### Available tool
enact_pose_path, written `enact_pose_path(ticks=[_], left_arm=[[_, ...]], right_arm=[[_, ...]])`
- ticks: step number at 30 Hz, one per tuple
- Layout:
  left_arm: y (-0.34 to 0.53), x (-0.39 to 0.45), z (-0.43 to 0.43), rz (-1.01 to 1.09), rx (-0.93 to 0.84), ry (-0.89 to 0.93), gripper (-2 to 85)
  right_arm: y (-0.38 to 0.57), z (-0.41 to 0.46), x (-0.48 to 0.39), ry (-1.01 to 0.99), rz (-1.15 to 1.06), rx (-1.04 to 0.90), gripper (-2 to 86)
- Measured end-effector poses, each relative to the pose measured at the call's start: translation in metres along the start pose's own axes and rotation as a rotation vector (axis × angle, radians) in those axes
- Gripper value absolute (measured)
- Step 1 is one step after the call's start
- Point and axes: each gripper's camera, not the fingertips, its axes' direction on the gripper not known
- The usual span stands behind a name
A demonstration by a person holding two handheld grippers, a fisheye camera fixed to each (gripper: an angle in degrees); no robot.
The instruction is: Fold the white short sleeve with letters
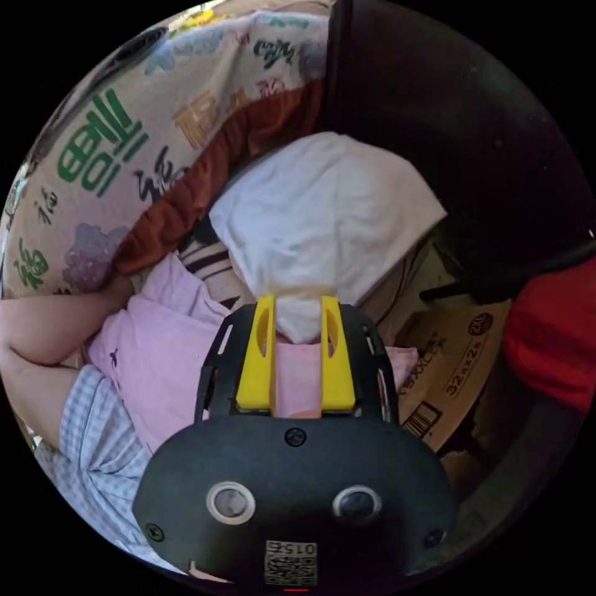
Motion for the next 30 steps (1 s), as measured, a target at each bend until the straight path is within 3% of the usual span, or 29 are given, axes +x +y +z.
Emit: enact_pose_path(ticks=[4, 7, 9, 12, 15, 20, 26, 28, 30], left_arm=[[-0.013, -0.003, 0.013, -0.017, -0.08, -0.066, 9.3], [-0.028, -0.009, 0.025, -0.082, -0.173, 0.015, 10.0], [-0.036, -0.004, 0.024, -0.073, -0.135, 0.026, 10.5], [-0.05, 0.017, 0.028, 0.021, -0.103, 0.006, 11.3], [-0.06, 0.037, 0.04, 0.109, -0.14, -0.027, 13.0], [-0.062, 0.049, 0.055, 0.185, -0.222, -0.081, 10.4], [-0.058, 0.028, 0.052, 0.077, -0.308, -0.222, 3.8], [-0.056, 0.006, 0.022, -0.049, -0.212, -0.256, 2.7], [-0.05, -0.01, -0.006, -0.137, -0.116, -0.277, 2.3]], right_arm=[[0.0, -0.028, 0.0, 0.056, 0.011, 0.166, 2.1], [0.025, -0.095, 0.0, -0.113, 0.004, 0.489, 0.7], [0.042, -0.147, -0.006, -0.26, -0.07, 0.712, 0.2], [0.063, -0.194, -0.024, -0.354, -0.231, 0.897, -0.2], [0.073, -0.215, -0.033, -0.436, -0.349, 0.949, -0.3], [0.066, -0.206, -0.034, -0.552, -0.431, 0.878, 0.1], [0.072, -0.188, -0.006, -0.359, -0.222, 1.029, 3.5], [0.057, -0.173, 0.01, -0.268, -0.14, 0.951, 6.1], [0.022, -0.136, 0.034, -0.146, -0.049, 0.711, 9.0]])
